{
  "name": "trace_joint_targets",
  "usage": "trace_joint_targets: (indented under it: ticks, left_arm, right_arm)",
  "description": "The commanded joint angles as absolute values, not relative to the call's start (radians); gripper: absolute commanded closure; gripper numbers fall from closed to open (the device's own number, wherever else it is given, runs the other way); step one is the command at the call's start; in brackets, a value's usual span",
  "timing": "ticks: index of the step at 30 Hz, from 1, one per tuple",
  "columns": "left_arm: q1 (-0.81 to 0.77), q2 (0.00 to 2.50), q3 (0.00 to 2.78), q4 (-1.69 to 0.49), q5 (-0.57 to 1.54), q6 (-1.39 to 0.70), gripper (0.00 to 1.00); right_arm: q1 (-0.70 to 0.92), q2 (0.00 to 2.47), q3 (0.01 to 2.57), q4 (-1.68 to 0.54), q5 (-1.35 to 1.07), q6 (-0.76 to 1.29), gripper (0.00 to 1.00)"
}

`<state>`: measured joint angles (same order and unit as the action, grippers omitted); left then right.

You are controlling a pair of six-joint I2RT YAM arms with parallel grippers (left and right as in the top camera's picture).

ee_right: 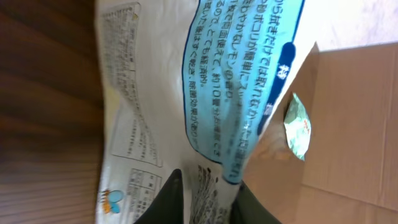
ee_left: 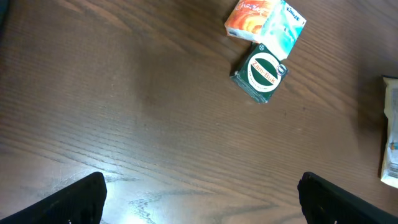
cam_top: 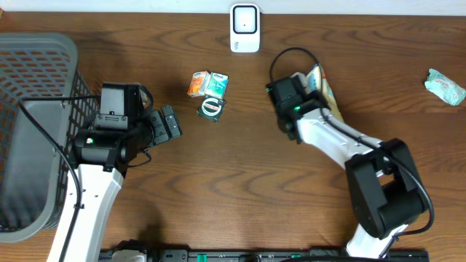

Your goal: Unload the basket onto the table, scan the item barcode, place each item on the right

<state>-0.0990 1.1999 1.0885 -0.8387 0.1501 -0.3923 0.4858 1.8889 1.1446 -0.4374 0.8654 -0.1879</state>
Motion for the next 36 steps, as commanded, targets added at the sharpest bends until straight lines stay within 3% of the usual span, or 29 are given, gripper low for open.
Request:
trace_joint_targets:
  ticks: [1, 6, 14, 23, 26, 31, 36]
  left_arm:
    - [-0.093, 1.202, 1.097, -0.841, 0.138, -0.389, 0.02]
    - [-0.093, 1.202, 1.097, -0.841, 0.137, -0.389, 0.02]
    - [-0.093, 1.202, 1.097, -0.841, 0.138, -0.389, 0.02]
    - [-0.093, 1.202, 1.097, -0.841, 0.137, -0.389, 0.02]
    - [-0.093, 1.202, 1.097, -0.841, 0.138, -0.389, 0.02]
    - [-0.093, 1.202, 1.097, -0.841, 0.137, -0.389, 0.02]
    - [-0.093, 1.202, 1.097, -0.841, 0.138, -0.389, 0.02]
  right_arm:
    - [0.572, 1.890, 1.164, -0.437, 0.884, -0.142, 0.76]
    - [0.701, 1.888, 1.164, -0.438, 0.854, -0.102, 0.52]
    - [0.826, 1.887, 1.201, -0.462, 0.690, 0.077, 0.28]
    - [0.664, 1.887, 1.392, -0.638, 0.546, 0.107, 0.21]
    - [0.579, 1.887, 1.401, -0.640, 0.387, 0.059, 0.19]
    - [0.436, 1.900, 1.388, -0.653, -0.023, -0.033, 0.25]
    - [0.362, 1.918, 1.339, -0.655, -0.068, -0.036, 0.21]
